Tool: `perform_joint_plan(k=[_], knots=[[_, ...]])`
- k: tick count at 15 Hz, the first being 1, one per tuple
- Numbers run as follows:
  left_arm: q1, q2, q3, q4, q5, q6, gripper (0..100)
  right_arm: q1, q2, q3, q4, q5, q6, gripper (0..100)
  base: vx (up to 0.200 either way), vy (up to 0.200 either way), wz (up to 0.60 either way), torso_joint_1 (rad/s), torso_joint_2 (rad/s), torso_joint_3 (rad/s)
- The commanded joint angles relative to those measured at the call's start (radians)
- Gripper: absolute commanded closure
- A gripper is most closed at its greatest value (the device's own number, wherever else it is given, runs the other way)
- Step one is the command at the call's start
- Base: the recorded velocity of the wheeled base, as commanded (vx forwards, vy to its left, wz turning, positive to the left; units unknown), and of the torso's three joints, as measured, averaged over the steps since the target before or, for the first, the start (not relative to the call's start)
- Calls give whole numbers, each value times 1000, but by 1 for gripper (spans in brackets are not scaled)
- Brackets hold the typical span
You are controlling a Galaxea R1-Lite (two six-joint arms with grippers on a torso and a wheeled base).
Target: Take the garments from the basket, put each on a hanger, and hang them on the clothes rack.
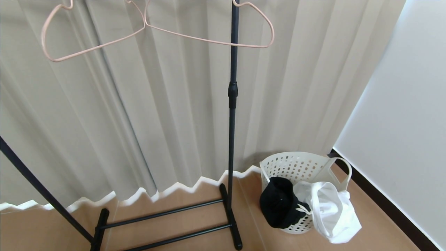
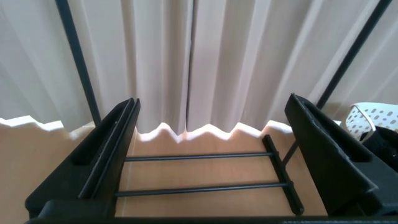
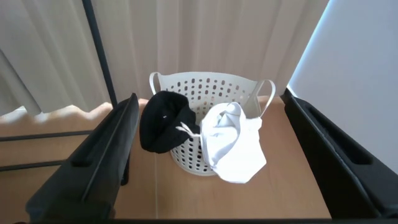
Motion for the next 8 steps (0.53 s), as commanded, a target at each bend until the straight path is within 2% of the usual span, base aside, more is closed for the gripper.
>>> perform_joint_plan(k=[1,8], knots=[[0,1,0,-1,1,1,0,0,0,0,1,-1,0,0,200,0,0,2,2,2],[0,1,0,-1,2,0,0,-1,0,0,1,-1,-2,0,0,0,0,0,0,0]])
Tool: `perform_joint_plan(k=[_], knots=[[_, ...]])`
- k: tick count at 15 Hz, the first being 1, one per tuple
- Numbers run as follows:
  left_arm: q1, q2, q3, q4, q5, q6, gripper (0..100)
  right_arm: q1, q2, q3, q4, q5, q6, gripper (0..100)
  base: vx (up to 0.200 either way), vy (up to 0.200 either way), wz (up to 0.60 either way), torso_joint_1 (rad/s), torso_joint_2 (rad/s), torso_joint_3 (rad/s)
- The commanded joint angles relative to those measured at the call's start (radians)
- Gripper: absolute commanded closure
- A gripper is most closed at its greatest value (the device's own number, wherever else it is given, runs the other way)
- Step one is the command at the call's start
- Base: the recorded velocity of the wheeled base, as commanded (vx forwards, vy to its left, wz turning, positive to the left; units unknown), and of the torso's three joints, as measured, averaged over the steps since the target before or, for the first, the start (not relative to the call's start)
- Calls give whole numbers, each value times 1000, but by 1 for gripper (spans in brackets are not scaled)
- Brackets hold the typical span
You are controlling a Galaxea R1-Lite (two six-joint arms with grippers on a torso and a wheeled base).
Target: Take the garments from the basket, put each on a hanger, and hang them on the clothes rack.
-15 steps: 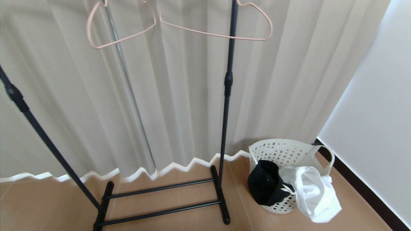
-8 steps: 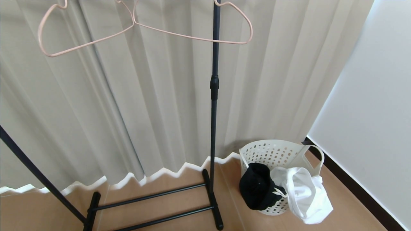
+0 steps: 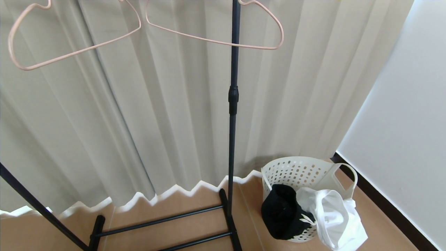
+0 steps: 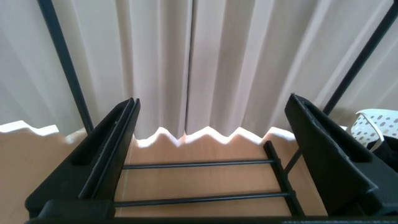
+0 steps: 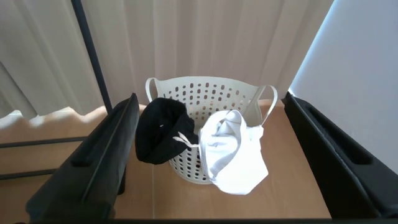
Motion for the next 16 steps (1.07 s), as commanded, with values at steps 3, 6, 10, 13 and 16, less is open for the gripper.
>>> perform_joint_plan(k=[3,6,10,13,16], knots=[[0,1,0,-1,0,0,0,1,0,0,0,1,0,0,0,0,0,-1,-1,-22],[0,1,0,-1,0,0,0,-1,0,0,0,1,-2,0,0,0,0,2,4,-152],[0,1,0,-1,0,0,0,1,0,0,0,1,0,0,0,0,0,4,6,-192],[0,1,0,-1,0,0,0,-1,0,0,0,1,-2,0,0,0,0,7,1,-206],[0,1,0,-1,0,0,0,-1,0,0,0,1,0,0,0,0,0,2,1,-201]])
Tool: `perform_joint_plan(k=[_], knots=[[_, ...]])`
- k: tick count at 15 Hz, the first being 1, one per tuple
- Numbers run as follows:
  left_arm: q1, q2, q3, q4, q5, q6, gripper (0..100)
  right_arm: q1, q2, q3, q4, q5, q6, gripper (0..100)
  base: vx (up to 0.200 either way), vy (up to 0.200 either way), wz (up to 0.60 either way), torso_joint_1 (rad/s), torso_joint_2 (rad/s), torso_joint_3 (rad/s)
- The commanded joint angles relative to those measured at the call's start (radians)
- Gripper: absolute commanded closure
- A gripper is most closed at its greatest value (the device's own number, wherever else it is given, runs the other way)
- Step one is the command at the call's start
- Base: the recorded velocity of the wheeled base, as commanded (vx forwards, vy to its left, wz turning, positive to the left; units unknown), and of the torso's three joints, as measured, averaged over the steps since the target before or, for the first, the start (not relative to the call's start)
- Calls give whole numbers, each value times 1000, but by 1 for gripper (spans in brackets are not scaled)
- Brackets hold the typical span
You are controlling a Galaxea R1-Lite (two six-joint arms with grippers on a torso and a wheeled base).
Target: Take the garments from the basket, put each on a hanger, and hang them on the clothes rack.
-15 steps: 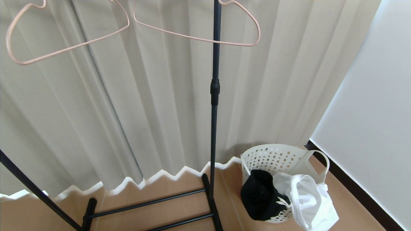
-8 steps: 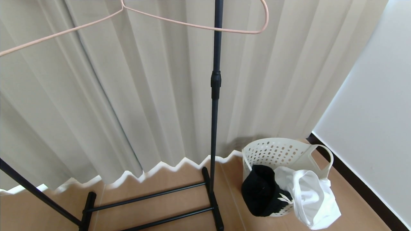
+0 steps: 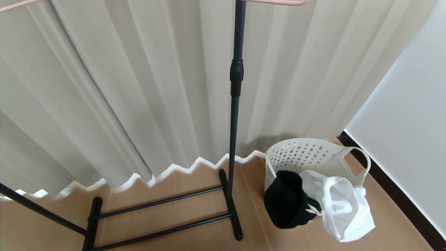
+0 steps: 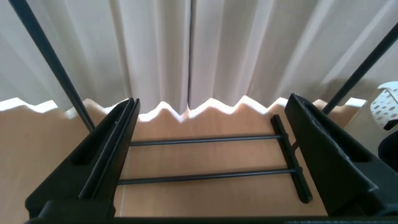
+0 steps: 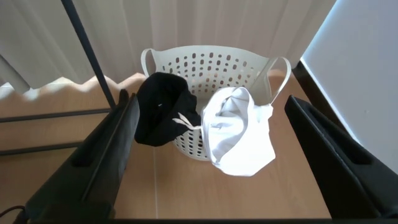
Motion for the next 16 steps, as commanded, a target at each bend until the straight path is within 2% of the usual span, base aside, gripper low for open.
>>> perform_joint_plan(k=[1,16], knots=[[0,1,0,-1,0,0,0,1,0,0,0,1,0,0,0,0,0,-2,2,-203],[0,1,0,-1,-1,0,0,1,0,0,0,1,-6,0,0,0,0,4,3,-197]])
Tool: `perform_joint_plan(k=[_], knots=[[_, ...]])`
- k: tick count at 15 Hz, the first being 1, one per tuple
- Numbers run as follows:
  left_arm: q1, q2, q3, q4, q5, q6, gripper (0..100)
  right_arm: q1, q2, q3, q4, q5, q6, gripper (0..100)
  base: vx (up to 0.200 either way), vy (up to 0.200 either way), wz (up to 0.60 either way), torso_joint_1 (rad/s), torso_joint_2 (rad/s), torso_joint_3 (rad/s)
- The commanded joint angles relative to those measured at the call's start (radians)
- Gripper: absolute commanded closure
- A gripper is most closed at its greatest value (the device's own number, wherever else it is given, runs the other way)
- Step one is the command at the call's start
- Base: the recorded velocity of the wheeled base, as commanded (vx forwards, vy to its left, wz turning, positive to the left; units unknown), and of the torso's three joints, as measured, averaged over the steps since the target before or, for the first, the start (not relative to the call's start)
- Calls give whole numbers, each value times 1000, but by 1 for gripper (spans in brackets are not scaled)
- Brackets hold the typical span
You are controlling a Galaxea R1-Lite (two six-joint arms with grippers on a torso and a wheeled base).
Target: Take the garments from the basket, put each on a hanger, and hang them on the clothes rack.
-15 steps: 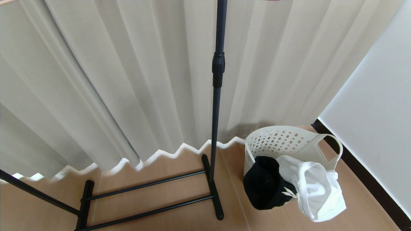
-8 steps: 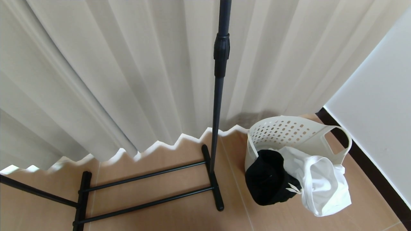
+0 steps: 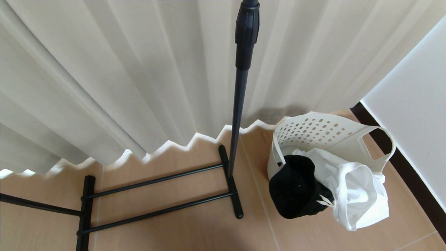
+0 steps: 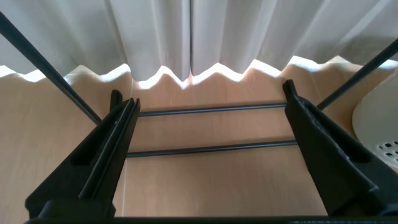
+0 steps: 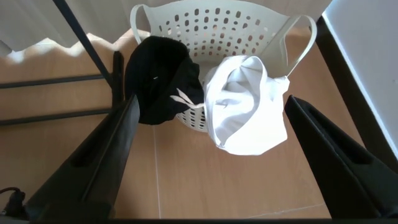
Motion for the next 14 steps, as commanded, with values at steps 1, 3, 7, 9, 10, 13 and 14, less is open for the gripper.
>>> perform_joint_plan(k=[1,3,7,9,10,13,14], knots=[[0,1,0,0,0,-1,0,0,0,-1,0,2,-2,0,0,0,0,-2,-2,-193],[0,1,0,0,2,-1,0,0,7,-6,17,-1,-10,0,0,0,0,5,0,-200],[0,1,0,0,2,-1,0,28,253,-7,16,9,-15,0,0,0,0,0,1,-46],[0,1,0,0,2,-1,0,97,405,-30,-7,20,-36,0,0,0,0,0,0,0],[0,1,0,0,2,-1,0,150,566,-93,-27,19,-42,0,0,0,0,0,0,0],[0,1,0,0,2,-1,0,193,883,-254,-30,14,-94,0,0,0,0,0,0,0],[0,1,0,0,2,-1,0,201,980,-305,-32,14,-168,0,0,0,0,0,0,0]])
